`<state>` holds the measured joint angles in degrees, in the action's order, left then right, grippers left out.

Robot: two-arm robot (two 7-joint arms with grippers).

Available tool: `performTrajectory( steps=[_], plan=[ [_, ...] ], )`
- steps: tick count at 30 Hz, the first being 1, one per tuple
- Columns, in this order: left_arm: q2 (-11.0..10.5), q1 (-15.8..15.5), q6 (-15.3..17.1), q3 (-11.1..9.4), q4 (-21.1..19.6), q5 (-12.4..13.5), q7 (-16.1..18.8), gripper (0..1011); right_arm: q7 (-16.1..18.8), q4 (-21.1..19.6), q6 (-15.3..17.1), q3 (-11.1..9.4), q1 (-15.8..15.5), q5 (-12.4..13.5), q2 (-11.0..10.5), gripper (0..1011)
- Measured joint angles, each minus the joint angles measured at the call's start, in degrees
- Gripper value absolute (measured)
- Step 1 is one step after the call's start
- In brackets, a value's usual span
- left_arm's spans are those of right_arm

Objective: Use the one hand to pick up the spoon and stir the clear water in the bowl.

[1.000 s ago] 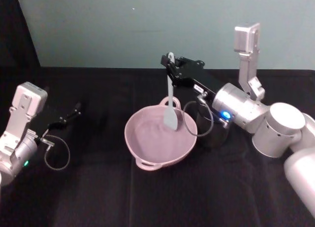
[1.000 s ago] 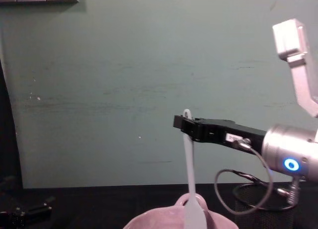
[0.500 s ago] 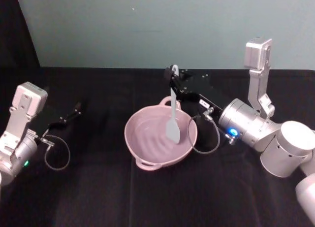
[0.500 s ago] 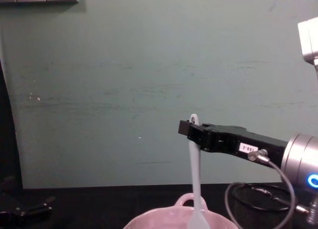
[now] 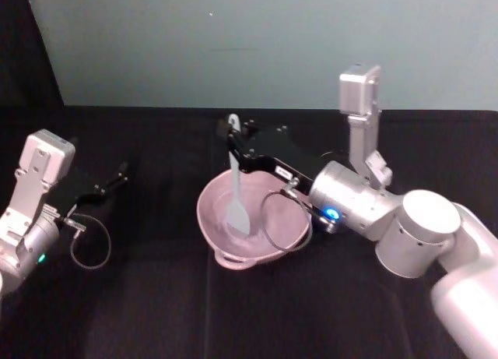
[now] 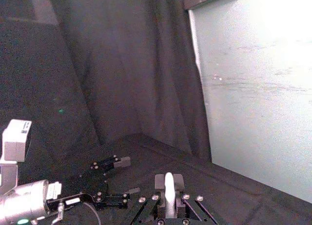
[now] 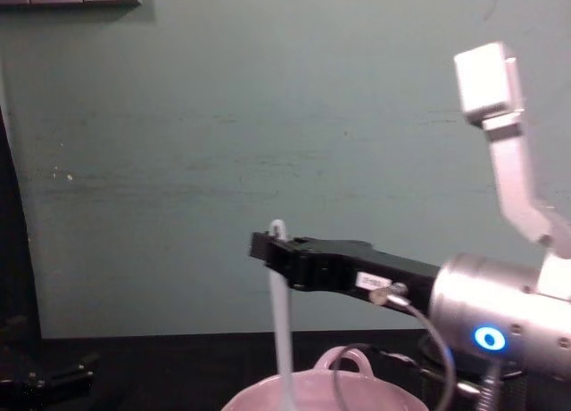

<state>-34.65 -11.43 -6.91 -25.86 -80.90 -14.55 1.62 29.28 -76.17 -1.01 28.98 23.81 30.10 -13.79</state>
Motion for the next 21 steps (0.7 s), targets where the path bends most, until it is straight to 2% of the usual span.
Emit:
performTrajectory(
  steps=[6, 10, 14, 21],
  plan=[
    [0.00, 0.00, 0.00, 0.00, 0.00, 0.00, 0.00, 1011, 1.00, 4.97, -0.54, 1.61, 3.92, -0.86, 2.66, 109],
    [0.00, 0.00, 0.00, 0.00, 0.00, 0.00, 0.00, 1011, 1.45, 8.61, -0.88, 1.97, 6.38, -1.20, 4.13, 109],
    [0.00, 0.00, 0.00, 0.00, 0.00, 0.00, 0.00, 1011, 1.55, 11.95, -1.36, 1.71, 8.41, -1.43, 5.15, 109],
    [0.00, 0.00, 0.00, 0.00, 0.00, 0.00, 0.00, 1011, 1.45, 13.82, -1.95, 0.42, 9.47, -1.48, 5.28, 109]
  ],
)
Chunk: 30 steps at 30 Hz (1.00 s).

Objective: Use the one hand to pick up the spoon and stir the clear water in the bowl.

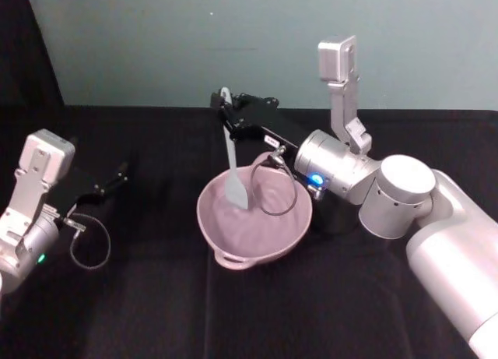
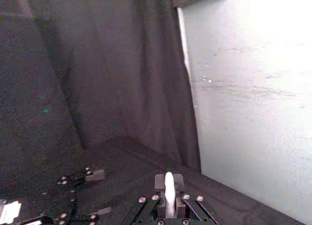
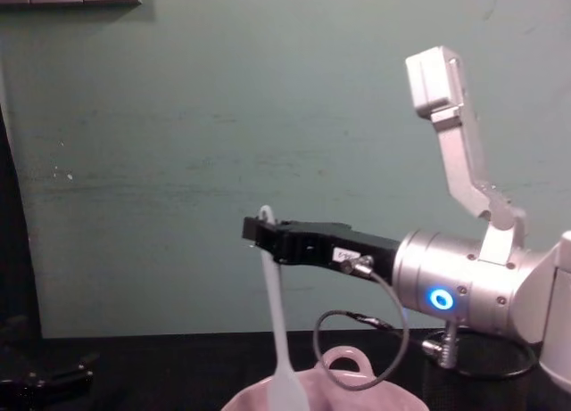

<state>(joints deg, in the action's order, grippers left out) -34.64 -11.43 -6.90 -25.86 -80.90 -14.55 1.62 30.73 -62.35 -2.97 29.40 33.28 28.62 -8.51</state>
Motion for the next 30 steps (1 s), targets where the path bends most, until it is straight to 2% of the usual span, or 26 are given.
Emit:
performTrajectory(
  steps=[4, 9, 14, 17, 18, 25, 30],
  plan=[
    [0.00, 0.00, 0.00, 0.00, 0.00, 0.00, 0.00, 1011, -0.43, -0.27, -0.11, -1.05, -0.11, 0.10, -0.69, 109],
    [0.00, 0.00, 0.00, 0.00, 0.00, 0.00, 0.00, 1011, -1.24, -2.68, 0.05, -2.51, -1.60, 0.34, -2.37, 109],
    [0.00, 0.00, 0.00, 0.00, 0.00, 0.00, 0.00, 1011, -1.99, -6.30, 0.79, -3.58, -4.25, 0.51, -4.55, 109],
    [0.00, 0.00, 0.00, 0.00, 0.00, 0.00, 0.00, 1011, -2.24, -7.33, 0.97, -3.80, -5.01, 0.60, -5.11, 109],
    [0.00, 0.00, 0.00, 0.00, 0.00, 0.00, 0.00, 1011, -2.46, -9.67, 1.34, -4.07, -6.89, 0.69, -6.21, 109],
    [0.00, 0.00, 0.00, 0.00, 0.00, 0.01, 0.00, 1011, -2.84, -14.68, 1.63, -4.00, -10.70, 0.85, -7.69, 109],
    [0.00, 0.00, 0.00, 0.00, 0.00, 0.00, 0.00, 1011, -2.83, -16.54, 1.64, -3.16, -11.90, 0.83, -7.76, 109]
  ],
)
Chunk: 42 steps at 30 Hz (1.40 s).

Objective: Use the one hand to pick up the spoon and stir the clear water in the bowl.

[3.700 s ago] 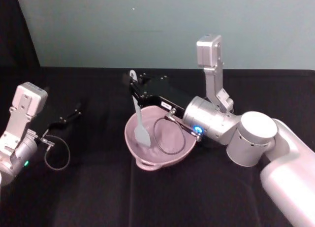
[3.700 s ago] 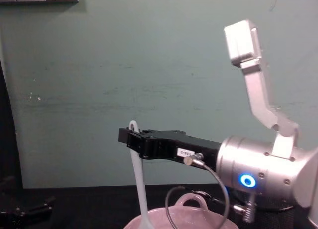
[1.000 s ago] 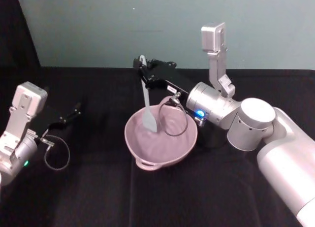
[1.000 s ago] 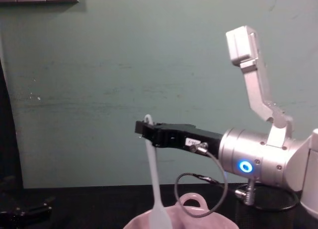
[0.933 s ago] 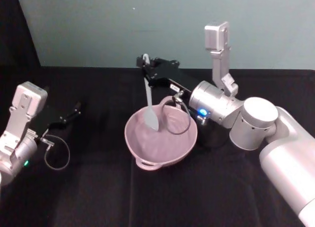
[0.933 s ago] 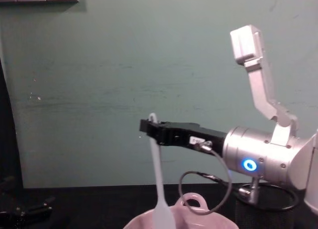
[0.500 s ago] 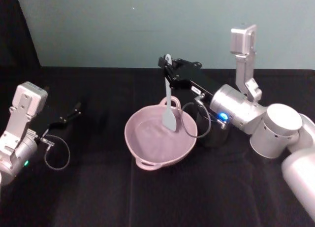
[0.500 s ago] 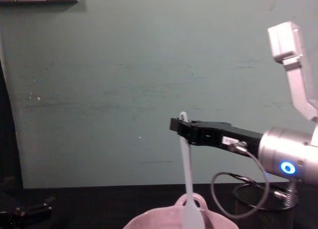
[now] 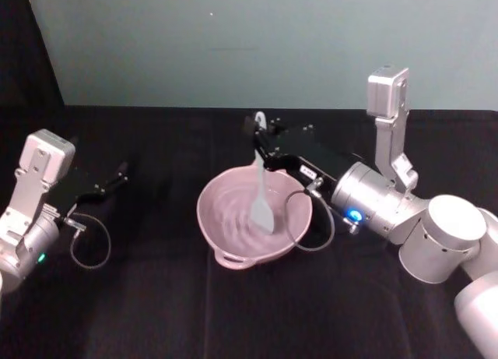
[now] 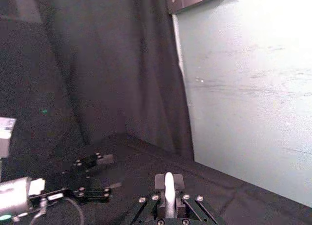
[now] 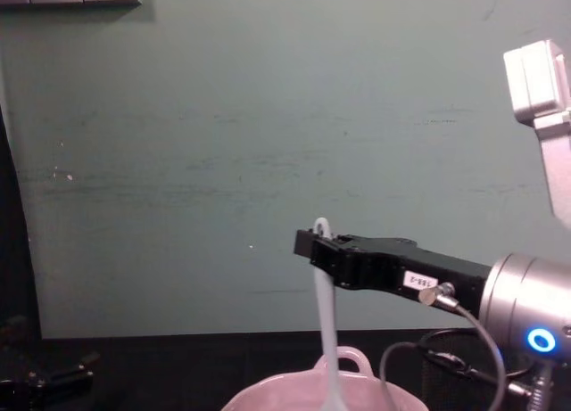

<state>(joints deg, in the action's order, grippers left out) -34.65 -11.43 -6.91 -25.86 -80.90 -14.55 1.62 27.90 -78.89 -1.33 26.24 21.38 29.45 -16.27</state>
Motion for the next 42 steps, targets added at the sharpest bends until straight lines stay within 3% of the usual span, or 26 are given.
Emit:
performTrajectory(
  steps=[10, 18, 26, 32, 42],
  plan=[
    [0.00, 0.00, 0.00, 0.00, 0.00, 0.00, 0.00, 1011, 0.96, 0.55, -0.36, 2.50, 0.89, -0.53, 1.87, 109],
    [0.00, 0.00, 0.00, 0.00, 0.00, 0.00, 0.00, 1011, 1.87, 6.28, -1.51, 3.48, 4.73, -0.81, 4.72, 109],
    [0.00, 0.00, 0.00, 0.00, 0.00, 0.00, 0.00, 1011, 1.88, 12.45, -2.59, 2.80, 8.48, -1.18, 6.52, 109],
    [0.00, 0.00, 0.00, 0.00, 0.00, 0.00, 0.00, 1011, 0.91, 13.39, -3.03, 1.18, 9.14, -1.59, 5.98, 109],
    [0.00, 0.00, 0.00, 0.00, 0.00, 0.00, 0.00, 1011, -0.56, 7.72, -2.55, -1.57, 4.95, -1.39, 2.62, 109]
  ],
)
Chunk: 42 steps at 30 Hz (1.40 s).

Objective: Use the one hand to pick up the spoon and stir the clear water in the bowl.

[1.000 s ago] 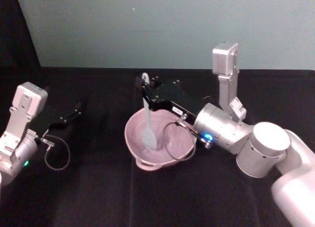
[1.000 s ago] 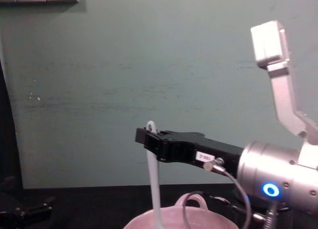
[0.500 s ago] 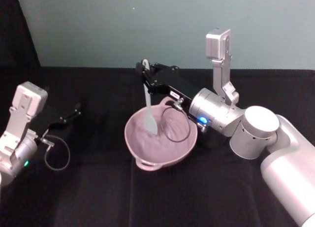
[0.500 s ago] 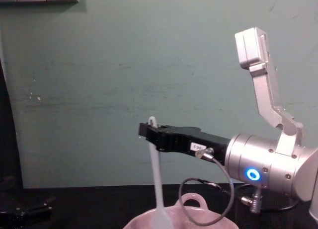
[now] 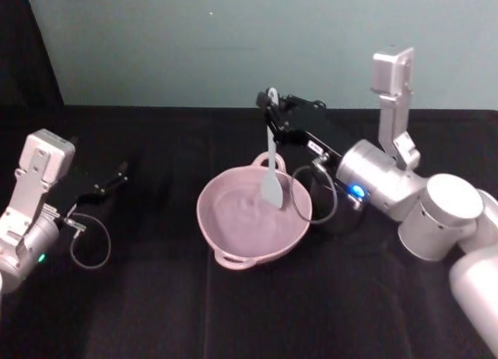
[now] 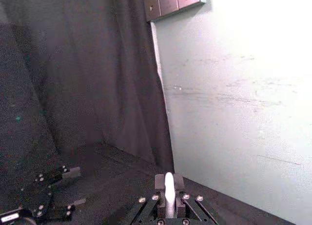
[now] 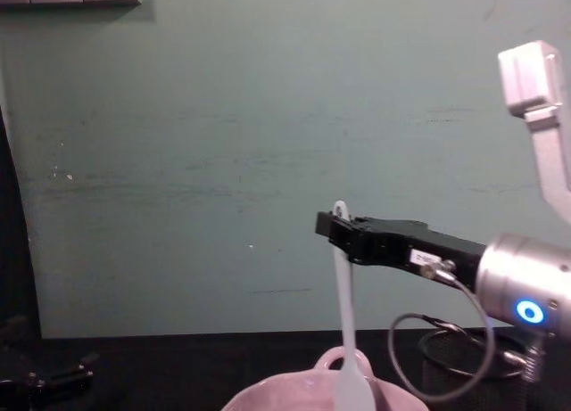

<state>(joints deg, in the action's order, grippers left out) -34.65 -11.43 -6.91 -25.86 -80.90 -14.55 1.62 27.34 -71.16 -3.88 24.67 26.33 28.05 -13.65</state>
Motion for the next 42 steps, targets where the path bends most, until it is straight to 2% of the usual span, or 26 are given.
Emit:
performTrajectory(
  steps=[10, 17, 23, 28, 30, 34, 37, 42],
  plan=[
    [0.00, 0.00, 0.00, 0.00, 0.00, 0.00, 0.00, 1011, -0.74, -7.33, 0.44, -0.39, -5.89, -0.06, -2.41, 109],
    [0.00, 0.00, 0.00, 0.00, 0.00, 0.00, 0.00, 1011, -0.67, -9.71, 0.84, 1.18, -6.93, -0.96, -2.32, 109],
    [0.00, 0.00, 0.00, 0.00, 0.00, 0.00, 0.00, 1011, -0.06, -10.09, 1.19, 2.83, -6.42, -1.66, -1.44, 109],
    [0.00, 0.00, 0.00, 0.00, 0.00, 0.00, 0.00, 1011, 0.66, -8.72, 1.32, 4.13, -5.03, -1.95, -0.18, 109],
    [0.00, 0.00, 0.00, 0.00, 0.00, 0.00, 0.00, 1011, 1.21, -6.94, 1.27, 4.74, -3.83, -2.01, 0.77, 109],
    [0.00, 0.00, 0.00, 0.00, 0.00, 0.00, 0.00, 1011, 2.45, -2.78, 0.91, 5.35, -1.08, -1.72, 2.70, 109],
    [0.00, 0.00, 0.00, 0.00, 0.00, 0.01, 0.00, 1011, 3.47, 2.26, -0.05, 5.66, 2.01, -1.40, 4.56, 109],
    [0.00, 0.00, 0.00, 0.00, 0.00, 0.00, 0.00, 1011, 4.07, 7.15, -1.03, 5.38, 5.06, -1.31, 6.03, 109]
  ],
)
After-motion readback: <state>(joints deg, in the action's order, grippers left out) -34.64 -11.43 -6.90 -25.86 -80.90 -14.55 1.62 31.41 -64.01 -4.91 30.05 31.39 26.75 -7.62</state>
